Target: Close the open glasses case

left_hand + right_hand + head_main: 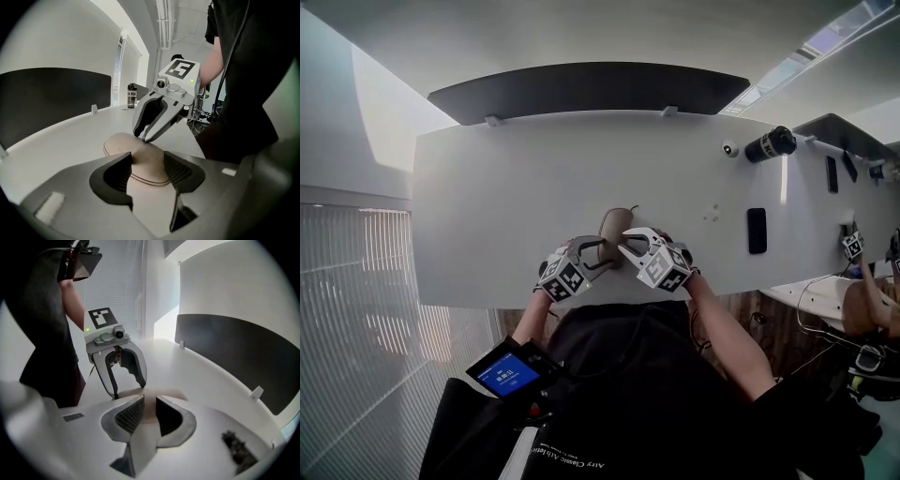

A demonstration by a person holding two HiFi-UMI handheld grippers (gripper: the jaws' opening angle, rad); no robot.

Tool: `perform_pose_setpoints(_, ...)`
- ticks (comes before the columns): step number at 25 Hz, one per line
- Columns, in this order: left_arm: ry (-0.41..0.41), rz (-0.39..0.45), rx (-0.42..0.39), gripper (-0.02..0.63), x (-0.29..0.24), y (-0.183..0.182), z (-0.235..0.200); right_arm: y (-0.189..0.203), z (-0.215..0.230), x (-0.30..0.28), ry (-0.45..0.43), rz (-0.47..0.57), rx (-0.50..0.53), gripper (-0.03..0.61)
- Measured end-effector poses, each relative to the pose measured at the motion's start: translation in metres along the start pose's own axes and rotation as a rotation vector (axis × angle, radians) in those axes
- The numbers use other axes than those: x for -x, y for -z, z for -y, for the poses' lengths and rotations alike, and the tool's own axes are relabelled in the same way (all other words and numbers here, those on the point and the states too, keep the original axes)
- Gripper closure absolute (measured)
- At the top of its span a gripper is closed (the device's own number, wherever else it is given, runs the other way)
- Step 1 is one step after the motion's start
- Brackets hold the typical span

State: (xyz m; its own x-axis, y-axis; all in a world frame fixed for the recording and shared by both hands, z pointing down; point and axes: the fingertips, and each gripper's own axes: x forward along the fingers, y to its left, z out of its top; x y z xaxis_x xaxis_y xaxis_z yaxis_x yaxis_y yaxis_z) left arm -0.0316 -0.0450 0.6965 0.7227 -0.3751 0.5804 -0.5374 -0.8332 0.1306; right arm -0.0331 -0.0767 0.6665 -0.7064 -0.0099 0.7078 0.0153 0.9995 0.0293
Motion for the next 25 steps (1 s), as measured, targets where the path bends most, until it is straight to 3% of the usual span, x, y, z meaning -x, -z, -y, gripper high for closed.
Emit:
perform_pose_setpoints(9,0.01,0.067,0.09,0.39,-0.002,0.006,-0.003,-0.001,0.0,-0.001,-0.053,0.029,-0.05,0.514)
perform_pose_setpoints(25,-0.003,0.108,0.117,0.391,0.0,-0.007,-0.007,0.0,0.002,0.0,-0.061,0.063,-0.053,0.514)
